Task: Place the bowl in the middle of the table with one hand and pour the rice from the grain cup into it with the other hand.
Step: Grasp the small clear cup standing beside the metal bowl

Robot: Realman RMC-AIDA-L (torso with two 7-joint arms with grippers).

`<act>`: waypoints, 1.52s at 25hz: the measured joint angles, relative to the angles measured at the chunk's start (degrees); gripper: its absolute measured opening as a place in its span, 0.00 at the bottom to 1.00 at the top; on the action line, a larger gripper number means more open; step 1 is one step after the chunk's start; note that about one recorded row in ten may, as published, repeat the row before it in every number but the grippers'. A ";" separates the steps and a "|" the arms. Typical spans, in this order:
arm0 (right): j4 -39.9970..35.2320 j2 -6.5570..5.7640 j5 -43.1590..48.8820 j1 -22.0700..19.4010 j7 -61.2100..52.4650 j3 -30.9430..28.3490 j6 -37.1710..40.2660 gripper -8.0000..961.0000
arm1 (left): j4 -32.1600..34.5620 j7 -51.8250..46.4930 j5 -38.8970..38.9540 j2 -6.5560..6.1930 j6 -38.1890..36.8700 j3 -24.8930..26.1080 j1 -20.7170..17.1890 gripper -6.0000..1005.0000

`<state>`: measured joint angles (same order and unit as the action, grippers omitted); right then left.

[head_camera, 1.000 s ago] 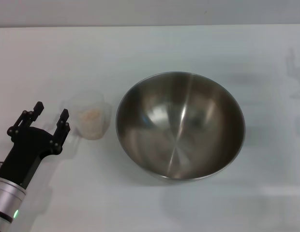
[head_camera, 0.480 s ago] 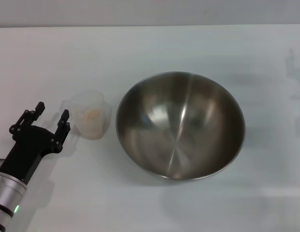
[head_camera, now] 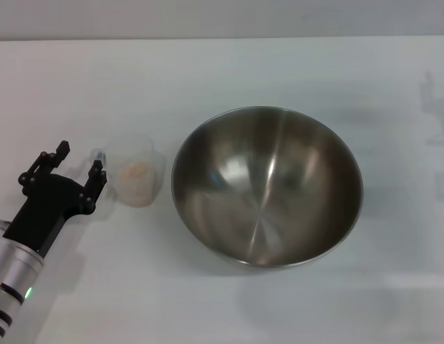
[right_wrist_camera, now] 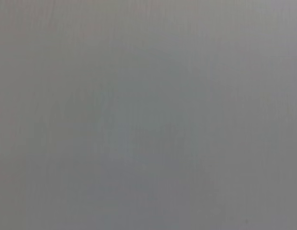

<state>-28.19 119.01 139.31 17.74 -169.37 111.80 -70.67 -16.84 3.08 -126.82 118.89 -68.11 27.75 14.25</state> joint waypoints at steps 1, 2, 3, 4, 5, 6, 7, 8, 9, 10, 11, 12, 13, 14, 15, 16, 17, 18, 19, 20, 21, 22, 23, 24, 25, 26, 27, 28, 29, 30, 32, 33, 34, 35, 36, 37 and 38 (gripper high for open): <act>0.02 0.00 0.00 0.05 0.00 -0.04 0.00 0.53 | 0.20 0.00 0.00 0.01 0.36 0.08 0.58 0.50; 0.06 0.00 0.00 0.10 0.00 -0.06 0.00 0.53 | 0.26 0.00 0.00 0.01 0.51 0.10 0.72 0.49; 0.08 0.00 0.00 0.15 0.00 -0.08 0.02 0.53 | 0.35 0.00 0.00 0.02 0.74 0.12 1.06 0.49; 0.10 0.00 0.00 0.19 0.00 -0.11 0.07 0.53 | 0.38 0.00 0.00 0.02 0.97 0.12 1.28 0.48; 0.13 0.00 0.00 0.24 0.00 -0.15 0.17 0.53 | 0.39 0.00 0.00 0.02 1.12 0.13 1.44 0.48; 0.14 0.00 0.00 0.29 0.00 -0.19 0.26 0.53 | 0.39 0.00 0.00 0.02 1.33 0.20 1.66 0.47; 0.15 0.00 0.00 0.34 0.00 -0.25 0.38 0.53 | 0.39 0.00 0.00 0.02 1.40 0.35 1.71 0.47; 0.15 0.00 0.00 0.36 0.00 -0.27 0.45 0.53 | 0.38 0.00 0.00 0.04 1.43 0.64 1.75 0.46; 0.15 0.00 0.00 0.40 0.00 -0.28 0.50 0.53 | 0.36 0.00 0.00 0.06 1.49 1.05 1.80 0.46; 0.16 0.00 0.00 0.44 0.00 -0.28 0.53 0.53 | 0.36 0.00 0.00 0.07 1.58 1.27 1.83 0.45; 0.16 0.00 0.00 0.49 0.00 -0.28 0.57 0.53 | 0.36 0.00 0.00 0.10 1.79 1.52 1.91 0.45; 0.15 0.00 0.00 0.54 0.00 -0.28 0.59 0.53 | 0.36 0.00 0.00 0.10 2.06 1.63 2.02 0.44; 0.17 0.00 0.00 0.59 0.00 -0.28 0.61 0.53 | 0.36 0.00 0.00 0.11 2.37 1.68 2.17 0.44; 0.20 0.00 0.00 0.65 0.00 -0.28 0.61 0.53 | 0.33 0.00 0.02 0.11 2.81 1.82 2.32 0.43; 0.21 0.00 0.00 0.75 0.00 -0.28 0.62 0.53 | 0.28 0.00 0.03 0.11 3.12 1.94 2.44 0.42; 0.23 0.00 0.00 0.81 0.00 -0.27 0.62 0.53 | 0.23 0.00 0.07 0.11 3.52 2.11 2.67 0.42; 0.23 0.00 0.00 0.88 0.00 -0.28 0.62 0.53 | 0.19 0.00 0.07 0.14 3.79 2.21 2.86 0.41; 0.24 0.00 0.00 0.91 0.00 -0.27 0.62 0.53 | 0.12 0.00 0.08 0.18 4.03 2.22 3.09 0.41; 0.24 0.00 0.00 0.94 0.00 -0.27 0.62 0.53 | 0.09 0.00 0.08 0.19 4.04 2.22 3.12 0.40; 0.24 0.00 0.00 0.96 0.00 -0.27 0.62 0.53 | 0.02 0.00 0.09 0.20 4.07 2.22 3.14 0.40; 0.24 0.00 0.00 0.96 0.00 -0.27 0.62 0.53 | -0.06 -0.01 0.09 0.22 4.08 2.22 3.17 0.39; 0.24 -0.01 0.00 0.97 0.00 -0.27 0.62 0.53 | -0.12 -0.02 0.09 0.21 4.08 2.22 3.19 0.39; 0.24 0.00 0.00 1.00 0.00 -0.27 0.62 0.53 | -0.16 -0.09 0.09 0.22 4.08 2.22 3.23 0.35; 0.24 0.00 0.00 1.02 0.00 -0.27 0.62 0.53 | -0.21 -0.19 0.09 0.21 4.08 2.22 3.27 0.31; 0.24 0.00 0.00 1.04 0.00 -0.27 0.62 0.53 | -0.21 -0.34 0.09 0.21 4.08 2.22 3.30 0.27; 0.24 0.00 0.00 1.06 0.00 -0.27 0.62 0.53 | -0.23 -0.45 0.09 0.20 4.08 2.22 3.31 0.24; 0.24 0.00 0.00 1.07 0.00 -0.27 0.62 0.53 | -0.32 -0.51 0.09 0.20 4.08 2.22 3.31 0.20; 0.24 0.00 0.00 1.07 0.00 -0.27 0.60 0.53 | -0.47 -0.58 0.09 0.20 4.08 2.24 3.32 0.16; 0.24 0.00 0.00 1.07 0.00 -0.27 0.57 0.53 | -0.65 -0.60 0.09 0.20 4.08 2.27 3.32 0.14; 0.24 0.00 0.00 1.07 0.00 -0.27 0.51 0.53 | -0.73 -0.61 0.09 0.20 4.06 2.28 3.33 0.12; 0.24 0.00 0.00 1.07 0.00 -0.27 0.43 0.53 | -0.86 -0.62 0.09 0.20 3.81 2.35 3.33 0.08; 0.24 0.00 0.00 1.06 0.00 -0.27 0.42 0.53 | -0.93 -0.62 0.09 0.20 3.70 2.37 3.35 0.07; 0.24 0.00 0.00 1.06 0.00 -0.27 0.41 0.53 | -1.07 -0.62 0.09 0.20 3.62 2.52 3.39 0.06; 0.24 0.00 0.00 1.06 0.00 -0.27 0.39 0.53 | -1.25 -0.62 0.09 0.20 3.56 2.68 3.44 0.04; 0.24 0.00 0.00 1.03 0.00 -0.27 0.36 0.53 | -1.43 -0.62 0.09 0.20 3.48 2.85 3.51 0.03; 0.24 0.00 0.00 1.01 0.00 -0.27 0.35 0.53 | -1.61 -0.62 0.09 0.20 3.20 3.05 3.63 0.03; 0.24 0.00 0.00 0.99 0.00 -0.27 0.35 0.53 | -1.67 -0.62 0.08 0.20 3.05 3.12 3.71 0.03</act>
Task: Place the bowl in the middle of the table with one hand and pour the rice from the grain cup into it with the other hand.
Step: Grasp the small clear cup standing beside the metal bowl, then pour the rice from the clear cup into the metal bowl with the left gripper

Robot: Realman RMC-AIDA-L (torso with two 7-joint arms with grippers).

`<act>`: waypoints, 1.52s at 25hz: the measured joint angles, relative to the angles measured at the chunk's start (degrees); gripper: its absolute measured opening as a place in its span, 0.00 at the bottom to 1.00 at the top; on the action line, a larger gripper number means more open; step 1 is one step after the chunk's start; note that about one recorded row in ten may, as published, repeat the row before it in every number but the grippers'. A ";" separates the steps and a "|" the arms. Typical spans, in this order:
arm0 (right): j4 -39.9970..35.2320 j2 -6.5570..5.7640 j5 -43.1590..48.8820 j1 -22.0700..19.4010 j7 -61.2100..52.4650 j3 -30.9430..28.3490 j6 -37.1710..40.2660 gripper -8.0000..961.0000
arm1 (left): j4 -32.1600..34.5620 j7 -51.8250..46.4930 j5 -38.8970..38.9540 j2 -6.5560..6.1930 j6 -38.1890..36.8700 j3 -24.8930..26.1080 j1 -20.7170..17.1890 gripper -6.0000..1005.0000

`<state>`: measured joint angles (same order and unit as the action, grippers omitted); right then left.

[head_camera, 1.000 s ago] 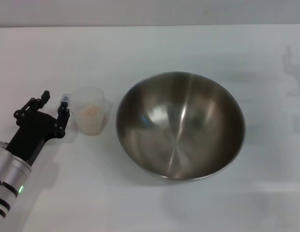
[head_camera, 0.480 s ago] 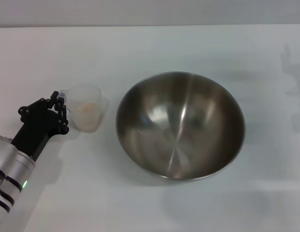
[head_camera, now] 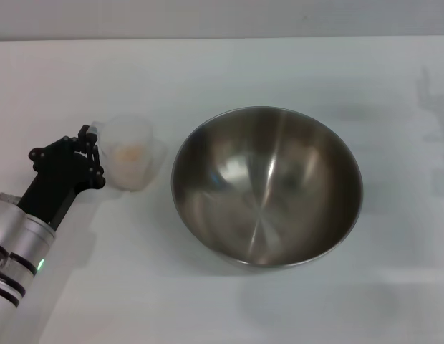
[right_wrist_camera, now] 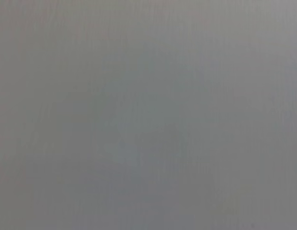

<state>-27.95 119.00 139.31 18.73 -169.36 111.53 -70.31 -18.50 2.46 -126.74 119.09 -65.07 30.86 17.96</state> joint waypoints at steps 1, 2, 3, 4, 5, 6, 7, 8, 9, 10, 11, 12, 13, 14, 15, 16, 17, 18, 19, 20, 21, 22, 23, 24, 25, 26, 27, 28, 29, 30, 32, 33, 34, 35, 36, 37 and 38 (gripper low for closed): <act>0.00 0.00 0.00 -0.02 0.00 0.00 0.00 0.53 | -0.02 0.04 0.01 0.00 -0.62 0.17 0.21 0.03; 0.00 0.00 0.00 -0.02 0.00 0.00 0.01 0.53 | -0.07 0.17 0.00 0.02 -1.28 0.35 0.44 0.03; 0.00 0.00 0.00 -0.02 0.00 0.00 0.00 0.53 | -0.15 0.28 0.00 0.03 -1.93 0.58 0.68 0.03; 0.00 0.03 0.00 -0.02 0.00 0.02 -0.05 0.53 | -0.29 0.49 0.01 0.05 -2.89 0.92 0.96 0.03; -0.01 0.05 0.00 -0.02 0.00 0.04 -0.12 0.53 | -0.43 0.85 -0.02 0.07 -3.92 1.31 1.33 0.03; -0.03 0.07 0.00 -0.02 0.00 0.06 -0.17 0.53 | -0.54 1.50 -0.04 0.06 -5.10 1.70 1.83 0.03; -0.04 0.07 0.00 -0.02 0.00 0.06 -0.19 0.53 | -0.60 2.28 -0.12 0.07 -5.93 1.84 2.20 0.03; -0.05 0.07 0.00 -0.01 0.00 0.04 -0.21 0.53 | -0.68 4.34 -0.29 0.07 -7.52 2.05 3.03 0.03; -0.03 0.07 0.00 0.01 0.00 0.02 -0.22 0.53 | -0.70 6.14 -0.46 0.08 -8.49 2.03 3.71 0.03; 0.07 0.03 0.00 0.13 0.00 0.01 -0.23 0.53 | -0.75 8.88 -0.68 0.08 -9.64 1.76 4.62 0.03; 0.25 -0.01 0.00 0.31 0.00 0.01 -0.24 0.53 | -0.87 10.86 -0.88 0.09 -10.42 1.49 5.30 0.03; 0.43 -0.05 0.00 0.52 0.00 0.00 -0.25 0.53 | -1.31 14.29 -1.27 0.09 -11.07 0.87 6.19 0.03; 0.59 -0.08 0.00 0.72 0.00 -0.01 -0.26 0.53 | -1.85 17.69 -1.65 0.06 -11.40 0.20 7.04 0.03; 0.72 -0.10 0.00 0.91 0.00 0.00 -0.26 0.53 | -2.64 21.71 -2.24 0.10 -11.54 -0.54 7.81 0.03; 0.73 -0.15 0.00 0.97 0.00 -0.01 -0.28 0.53 | -3.34 26.14 -2.82 0.09 -11.55 -1.28 8.54 0.03; 0.75 -0.16 0.00 1.00 0.00 0.00 -0.32 0.53 | -3.92 29.75 -3.35 0.09 -11.55 -1.98 9.26 0.03; 0.75 -0.19 0.00 1.01 0.00 -0.02 -0.39 0.53 | -4.36 33.64 -4.10 0.09 -11.53 -2.76 9.98 0.03; 0.76 -0.21 0.00 1.04 0.00 -0.05 -0.45 0.53 | -4.61 37.04 -4.81 0.09 -11.49 -3.38 10.56 0.03; 0.77 -0.21 0.00 1.07 0.00 -0.07 -0.50 0.53 | -4.61 37.04 -4.81 0.09 -11.49 -3.38 10.56 0.03; 0.78 -0.22 0.00 1.13 0.00 -0.09 -0.52 0.53 | -4.97 42.76 -6.28 0.09 -11.38 -4.29 11.47 0.03; 0.79 -0.23 0.00 1.21 0.00 -0.10 -0.53 0.53 | -5.17 47.47 -7.77 0.09 -11.35 -4.52 11.87 0.03; 0.79 -0.23 0.00 1.21 0.00 -0.10 -0.53 0.53 | -5.31 50.24 -8.76 0.09 -11.33 -4.57 12.07 0.03; 0.81 -0.23 0.00 1.21 0.00 -0.10 -0.53 0.53 | -5.44 52.48 -9.63 0.09 -11.31 -4.57 12.17 0.03; 0.87 -0.24 0.00 1.22 0.00 -0.10 -0.53 0.53 | -5.44 52.48 -9.63 0.09 -11.31 -4.57 12.17 0.03; 0.95 -0.25 0.00 1.23 0.00 -0.10 -0.53 0.53 | -5.93 59.24 -11.88 0.08 -11.07 -4.64 12.31 0.03; 1.24 -0.26 0.00 1.28 0.01 -0.09 -0.53 0.53 | -6.54 64.59 -13.19 0.08 -10.46 -4.78 12.12 0.03; 1.24 -0.26 0.00 1.28 0.01 -0.09 -0.53 0.53 | -6.54 64.59 -13.19 0.08 -10.46 -4.78 12.12 0.03; 1.40 -0.26 0.00 1.31 0.01 -0.10 -0.53 0.53 | -7.03 67.32 -13.69 0.09 -9.85 -4.87 11.92 0.03; 1.57 -0.26 0.00 1.35 0.01 -0.11 -0.53 0.53 | -8.07 73.32 -14.42 0.09 -8.36 -5.25 11.49 0.03; 1.74 -0.27 0.00 1.39 0.01 -0.13 -0.53 0.53 | -8.68 77.21 -14.56 0.09 -7.44 -5.61 11.28 0.03; 2.10 -0.27 0.00 1.47 0.01 -0.16 -0.53 0.53 | -9.41 83.38 -14.62 0.09 -6.37 -6.59 11.00 0.03; 2.22 -0.27 0.00 1.47 0.01 -0.17 -0.54 0.53 | -9.57 87.05 -14.67 0.09 -6.09 -7.19 10.93 0.03; 2.32 -0.27 0.00 1.47 0.01 -0.18 -0.53 0.53 | -9.62 90.23 -14.73 0.09 -6.05 -7.68 10.89 0.03; 2.39 -0.27 0.00 1.45 0.02 -0.18 -0.54 0.53 | -9.65 94.25 -14.74 0.08 -6.02 -8.14 10.84 0.03; 2.47 -0.27 0.00 1.32 0.02 -0.21 -0.54 0.53 | -9.65 94.25 -14.74 0.08 -6.02 -8.14 10.84 0.03; 2.47 -0.27 0.00 1.32 0.02 -0.21 -0.54 0.53 | -9.91 99.10 -14.77 0.09 -6.07 -8.50 10.71 0.03; 2.49 -0.27 0.00 1.25 0.01 -0.30 -0.53 0.53 | -9.91 99.10 -14.77 0.09 -6.07 -8.50 10.71 0.03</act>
<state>-25.46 118.74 139.31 19.99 -169.35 111.23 -70.85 -28.41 101.56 -141.51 119.18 -71.13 22.37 28.67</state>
